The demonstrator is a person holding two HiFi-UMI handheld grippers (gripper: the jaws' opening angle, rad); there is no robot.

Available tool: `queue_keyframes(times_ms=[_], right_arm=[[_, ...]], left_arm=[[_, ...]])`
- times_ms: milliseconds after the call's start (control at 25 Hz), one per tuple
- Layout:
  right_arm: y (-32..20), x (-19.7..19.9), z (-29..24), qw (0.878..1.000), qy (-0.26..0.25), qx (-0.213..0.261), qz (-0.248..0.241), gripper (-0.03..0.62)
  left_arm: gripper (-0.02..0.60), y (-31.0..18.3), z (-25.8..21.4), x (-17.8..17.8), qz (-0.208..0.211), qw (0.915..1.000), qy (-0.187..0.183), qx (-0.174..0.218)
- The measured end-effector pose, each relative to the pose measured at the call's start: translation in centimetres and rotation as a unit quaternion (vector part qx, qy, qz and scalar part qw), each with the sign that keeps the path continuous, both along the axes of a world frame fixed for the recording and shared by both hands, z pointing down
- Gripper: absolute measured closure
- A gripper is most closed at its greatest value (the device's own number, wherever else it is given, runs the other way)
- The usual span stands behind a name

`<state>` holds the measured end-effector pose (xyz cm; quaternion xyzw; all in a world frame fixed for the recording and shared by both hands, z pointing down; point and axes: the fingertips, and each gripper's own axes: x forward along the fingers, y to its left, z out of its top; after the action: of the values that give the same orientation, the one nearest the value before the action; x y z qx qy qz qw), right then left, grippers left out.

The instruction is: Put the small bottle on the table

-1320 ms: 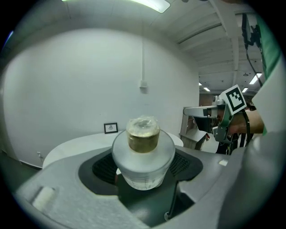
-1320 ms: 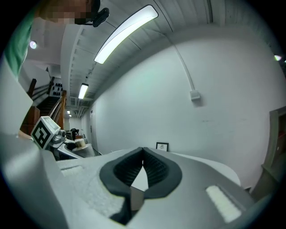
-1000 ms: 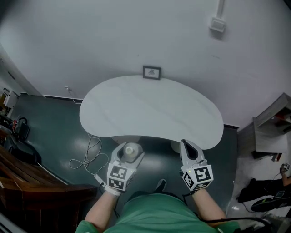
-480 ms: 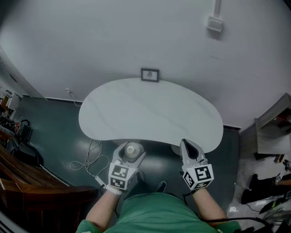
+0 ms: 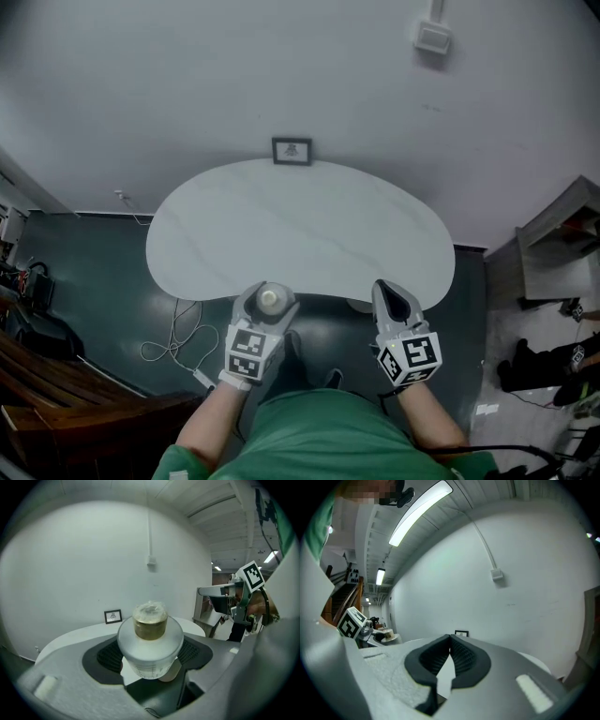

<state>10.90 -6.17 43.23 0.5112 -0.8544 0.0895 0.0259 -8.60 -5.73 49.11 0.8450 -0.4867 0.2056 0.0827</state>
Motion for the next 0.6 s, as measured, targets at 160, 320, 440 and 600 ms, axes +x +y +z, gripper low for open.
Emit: queue_keyframes(times_ms=[160,320,440,600], right_arm=[[-1.9,-0.3,0.6,1.0,0.009,-0.012,0.021,0.591],[-4.1,-1.1,1.1,0.999,0.018,-0.021,0.043,0.591],[-5.8,-1.7,1.4,0.998,0.024,-0.027,0.058,0.591],[-7.8,-2.1,1.7,0.995,0.03,-0.036,0.086,0.591]], left_arm=[[0.238,-2.6,1.0,0.4,0.032,0.9995,0.002,-0.003],[0.238,-5.3,2.3,0.2,0.065,0.9978,-0.001,-0.011],[0.238,-7.4,3.2,0.1,0.09,0.9958,-0.006,-0.014],[0.238,-10.3,4.4,-0.2,0.119,0.9927,-0.011,-0.018]])
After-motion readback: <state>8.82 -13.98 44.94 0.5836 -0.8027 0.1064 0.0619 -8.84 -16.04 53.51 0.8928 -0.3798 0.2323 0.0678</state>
